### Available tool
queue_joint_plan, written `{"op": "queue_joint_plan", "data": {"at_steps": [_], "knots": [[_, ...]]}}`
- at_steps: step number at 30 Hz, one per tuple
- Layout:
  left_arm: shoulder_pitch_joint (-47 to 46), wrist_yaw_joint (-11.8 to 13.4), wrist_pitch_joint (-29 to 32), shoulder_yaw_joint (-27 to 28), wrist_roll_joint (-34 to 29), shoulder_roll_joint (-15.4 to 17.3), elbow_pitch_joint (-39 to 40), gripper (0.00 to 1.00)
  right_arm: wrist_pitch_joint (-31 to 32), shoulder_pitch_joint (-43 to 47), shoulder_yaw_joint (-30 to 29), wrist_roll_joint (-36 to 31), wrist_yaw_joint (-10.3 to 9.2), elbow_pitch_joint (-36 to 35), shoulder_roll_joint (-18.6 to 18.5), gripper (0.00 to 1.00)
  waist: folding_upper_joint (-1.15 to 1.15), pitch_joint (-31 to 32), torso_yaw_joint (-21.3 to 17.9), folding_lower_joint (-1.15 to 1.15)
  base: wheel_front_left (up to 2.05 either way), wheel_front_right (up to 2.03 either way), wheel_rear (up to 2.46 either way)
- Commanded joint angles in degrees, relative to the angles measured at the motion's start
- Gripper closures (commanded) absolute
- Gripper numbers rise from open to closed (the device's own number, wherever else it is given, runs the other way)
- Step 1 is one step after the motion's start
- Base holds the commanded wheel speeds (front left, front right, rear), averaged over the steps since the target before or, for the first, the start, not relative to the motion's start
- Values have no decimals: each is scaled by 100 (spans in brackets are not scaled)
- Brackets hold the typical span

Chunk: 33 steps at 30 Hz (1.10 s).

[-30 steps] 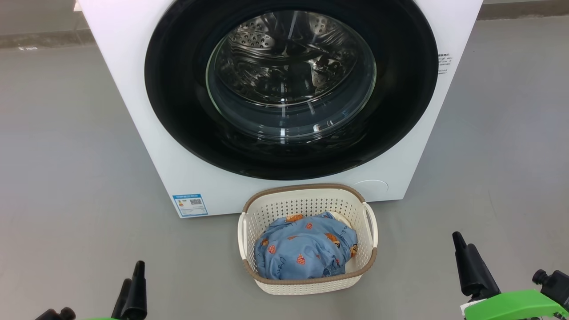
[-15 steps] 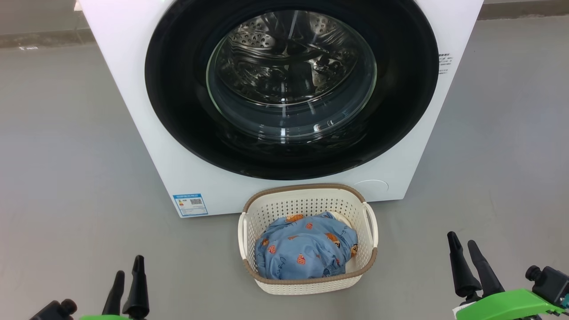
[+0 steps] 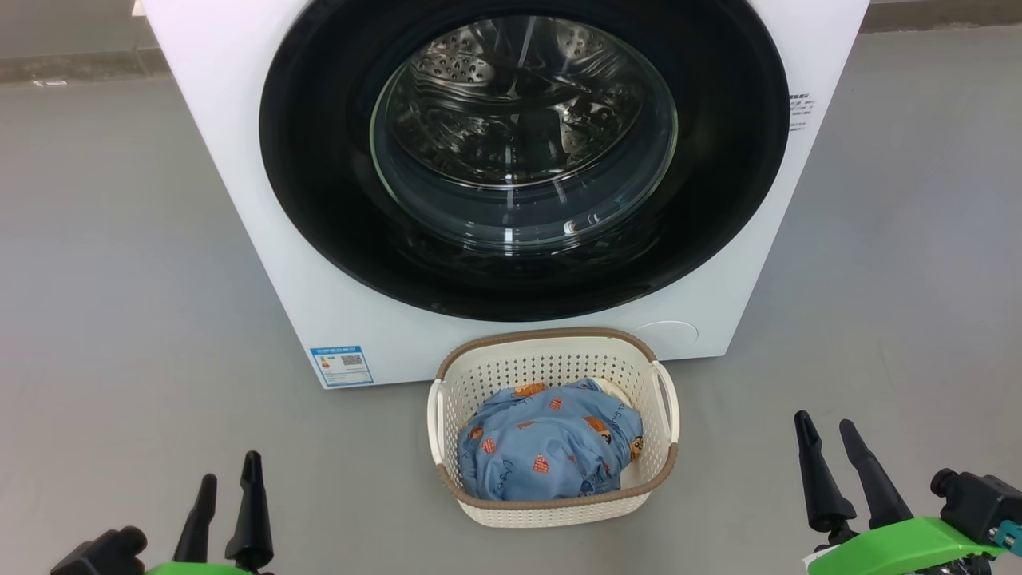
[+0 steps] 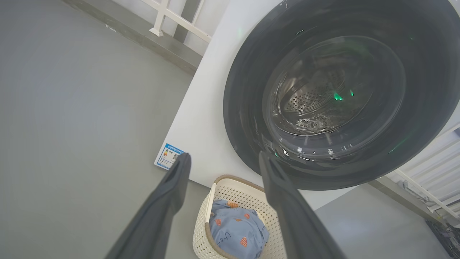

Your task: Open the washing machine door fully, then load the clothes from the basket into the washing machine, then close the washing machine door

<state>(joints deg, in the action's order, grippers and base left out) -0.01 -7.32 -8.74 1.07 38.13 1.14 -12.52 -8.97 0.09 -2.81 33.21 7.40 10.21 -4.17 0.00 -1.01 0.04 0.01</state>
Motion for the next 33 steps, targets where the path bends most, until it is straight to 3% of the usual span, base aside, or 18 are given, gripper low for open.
{"op": "queue_joint_plan", "data": {"at_steps": [1, 33], "knots": [[-256, -12, -96, 130, -195, 118, 188, 0, -77, -114, 114, -207, 7, -193, -97, 0, 0, -2, 2, 0, 0, 0, 0], [-288, -17, -619, 83, -2103, 173, 455, 0, -596, -82, 276, -2337, 9, -467, -218, 0, 0, 19, 18, 0, 0, 0, 0]]}}
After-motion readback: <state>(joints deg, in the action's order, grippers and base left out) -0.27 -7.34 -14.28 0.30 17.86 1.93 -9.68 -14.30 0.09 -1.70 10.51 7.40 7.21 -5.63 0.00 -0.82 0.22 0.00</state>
